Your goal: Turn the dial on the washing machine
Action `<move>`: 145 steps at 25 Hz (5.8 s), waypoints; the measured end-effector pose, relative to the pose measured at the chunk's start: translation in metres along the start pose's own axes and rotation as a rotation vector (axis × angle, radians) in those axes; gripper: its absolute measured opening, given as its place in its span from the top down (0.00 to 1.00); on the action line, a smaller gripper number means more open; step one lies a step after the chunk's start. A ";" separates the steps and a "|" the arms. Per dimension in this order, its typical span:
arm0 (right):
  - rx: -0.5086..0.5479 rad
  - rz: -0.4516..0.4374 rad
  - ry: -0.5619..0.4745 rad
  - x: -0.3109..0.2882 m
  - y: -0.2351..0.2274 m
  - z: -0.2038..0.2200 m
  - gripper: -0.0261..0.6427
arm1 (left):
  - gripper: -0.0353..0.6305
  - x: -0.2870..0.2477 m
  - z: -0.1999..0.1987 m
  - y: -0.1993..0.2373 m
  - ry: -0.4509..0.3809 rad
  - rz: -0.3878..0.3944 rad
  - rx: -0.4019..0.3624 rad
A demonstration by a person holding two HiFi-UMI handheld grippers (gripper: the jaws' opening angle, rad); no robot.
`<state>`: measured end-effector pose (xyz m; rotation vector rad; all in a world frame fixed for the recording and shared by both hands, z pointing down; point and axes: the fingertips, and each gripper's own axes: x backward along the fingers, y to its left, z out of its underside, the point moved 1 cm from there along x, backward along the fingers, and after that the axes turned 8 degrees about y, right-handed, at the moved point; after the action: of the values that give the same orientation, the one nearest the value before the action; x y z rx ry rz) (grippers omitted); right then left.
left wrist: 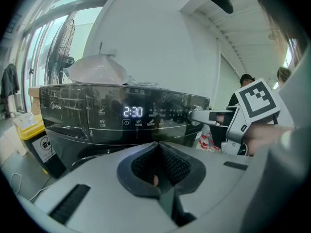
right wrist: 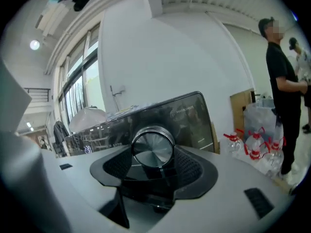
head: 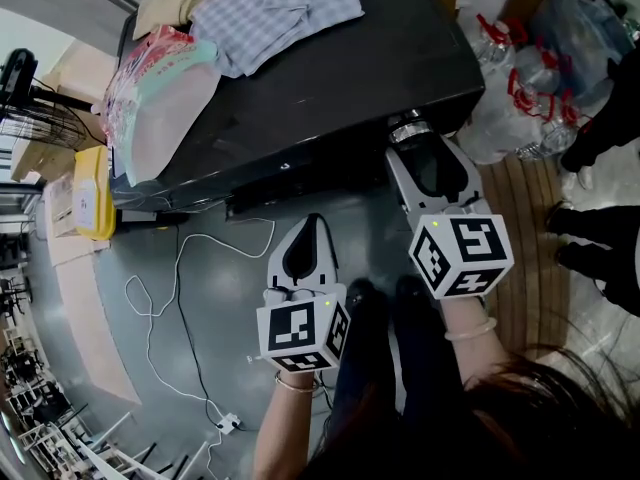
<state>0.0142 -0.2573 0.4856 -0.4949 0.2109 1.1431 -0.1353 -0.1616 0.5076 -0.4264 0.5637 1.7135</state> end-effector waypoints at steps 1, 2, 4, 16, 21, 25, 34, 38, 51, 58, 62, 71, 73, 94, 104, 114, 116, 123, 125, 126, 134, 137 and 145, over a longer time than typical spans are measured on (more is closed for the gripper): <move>-0.044 -0.017 -0.007 0.000 0.000 0.000 0.52 | 0.92 0.000 0.000 0.000 0.000 0.001 0.001; -0.078 -0.032 -0.016 0.000 -0.001 0.000 0.52 | 0.92 -0.001 0.001 -0.001 0.001 0.002 0.001; -0.101 -0.047 -0.028 0.000 -0.001 0.000 0.52 | 0.92 -0.001 0.001 -0.001 0.001 0.003 0.001; 0.284 0.052 0.010 0.001 0.004 -0.004 0.52 | 0.92 -0.002 0.001 -0.001 0.003 0.002 0.001; 0.239 0.032 0.002 0.001 0.004 -0.004 0.52 | 0.92 -0.002 0.001 0.000 0.003 -0.002 0.003; 0.115 -0.010 -0.014 0.001 0.002 -0.005 0.53 | 0.92 -0.003 0.000 0.000 0.002 -0.001 0.003; -0.133 -0.091 -0.046 0.001 -0.003 -0.005 0.52 | 0.92 -0.006 0.000 -0.004 0.003 0.002 -0.002; -0.092 -0.078 -0.035 0.000 -0.002 -0.004 0.52 | 0.92 -0.007 -0.002 -0.006 0.001 0.003 -0.002; 0.309 0.036 0.000 0.001 0.008 -0.013 0.52 | 0.92 -0.007 -0.006 -0.006 0.001 -0.002 -0.003; 0.187 0.001 -0.017 0.000 0.004 -0.012 0.52 | 0.92 -0.011 -0.007 -0.006 0.002 -0.003 -0.001; 0.111 -0.021 -0.021 0.001 0.002 -0.012 0.52 | 0.92 -0.012 -0.007 -0.007 0.002 -0.005 -0.001; -0.052 -0.063 -0.031 0.001 -0.001 -0.012 0.52 | 0.92 -0.011 -0.005 -0.009 -0.005 -0.018 0.008; -0.046 -0.062 -0.030 0.001 -0.002 -0.012 0.52 | 0.92 -0.011 -0.005 -0.010 -0.005 -0.019 0.009; 0.107 -0.050 0.006 0.013 0.001 -0.014 0.55 | 0.92 -0.003 -0.015 -0.010 -0.025 -0.067 0.024; 0.176 -0.092 0.037 0.035 0.009 -0.019 0.61 | 0.92 0.020 -0.028 -0.017 -0.046 -0.107 0.038; 0.235 -0.147 0.067 0.062 0.025 -0.034 0.67 | 0.92 0.052 -0.049 -0.025 -0.050 -0.143 0.054; 0.246 -0.151 0.069 0.067 0.028 -0.037 0.67 | 0.92 0.057 -0.053 -0.026 -0.052 -0.144 0.052; 0.262 -0.154 0.072 0.086 0.040 -0.045 0.72 | 0.92 0.077 -0.070 -0.025 -0.064 -0.146 0.037; 0.264 -0.151 0.069 0.094 0.045 -0.048 0.73 | 0.92 0.086 -0.073 -0.026 -0.069 -0.142 0.030; 0.264 -0.150 0.065 0.099 0.048 -0.049 0.74 | 0.92 0.090 -0.075 -0.027 -0.072 -0.138 0.025; 0.273 -0.138 0.016 0.142 0.074 -0.065 0.79 | 0.92 0.139 -0.086 -0.037 -0.100 -0.109 0.008; 0.279 -0.131 -0.002 0.161 0.084 -0.071 0.83 | 0.92 0.158 -0.090 -0.041 -0.113 -0.101 0.000; 0.309 -0.109 -0.054 0.215 0.108 -0.081 0.90 | 0.92 0.207 -0.095 -0.054 -0.153 -0.074 -0.018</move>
<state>0.0116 -0.0862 0.2983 -0.1993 0.3043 0.9946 -0.1280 -0.0432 0.3062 -0.3217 0.4174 1.6644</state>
